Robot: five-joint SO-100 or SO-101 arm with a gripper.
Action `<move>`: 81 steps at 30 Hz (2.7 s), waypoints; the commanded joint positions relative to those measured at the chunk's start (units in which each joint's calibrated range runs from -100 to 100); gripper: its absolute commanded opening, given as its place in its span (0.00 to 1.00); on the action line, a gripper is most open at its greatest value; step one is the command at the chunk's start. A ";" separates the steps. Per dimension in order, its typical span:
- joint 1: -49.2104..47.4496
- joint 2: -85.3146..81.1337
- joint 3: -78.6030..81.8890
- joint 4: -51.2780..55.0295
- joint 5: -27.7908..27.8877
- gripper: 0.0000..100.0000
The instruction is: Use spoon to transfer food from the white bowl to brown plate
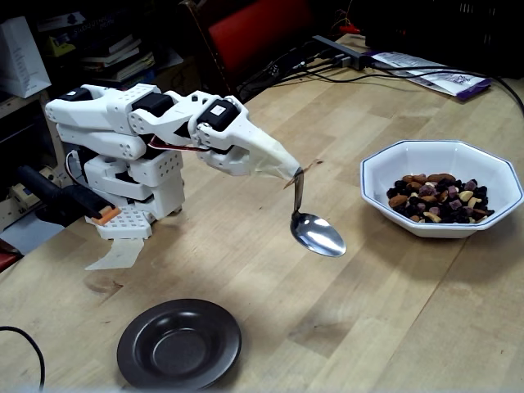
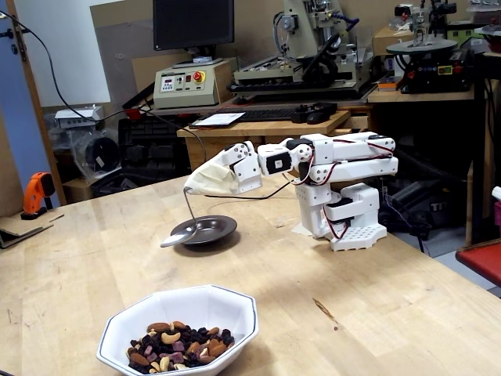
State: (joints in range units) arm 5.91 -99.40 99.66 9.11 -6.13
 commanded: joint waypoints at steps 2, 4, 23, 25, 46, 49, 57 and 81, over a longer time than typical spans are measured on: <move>-0.13 -0.26 0.34 -0.26 0.29 0.04; -0.13 -0.26 0.34 -0.26 0.29 0.04; -0.13 -0.34 0.34 -0.18 0.29 0.04; -0.13 -0.34 0.34 -0.18 0.29 0.04; -0.13 -0.34 0.34 -0.18 0.24 0.04; -0.13 -0.34 0.34 -0.18 0.29 0.04; -0.13 -0.34 0.34 -0.18 0.29 0.04; -0.21 0.00 -18.16 -0.42 0.29 0.04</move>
State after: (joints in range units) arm 5.91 -99.40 88.80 9.11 -6.13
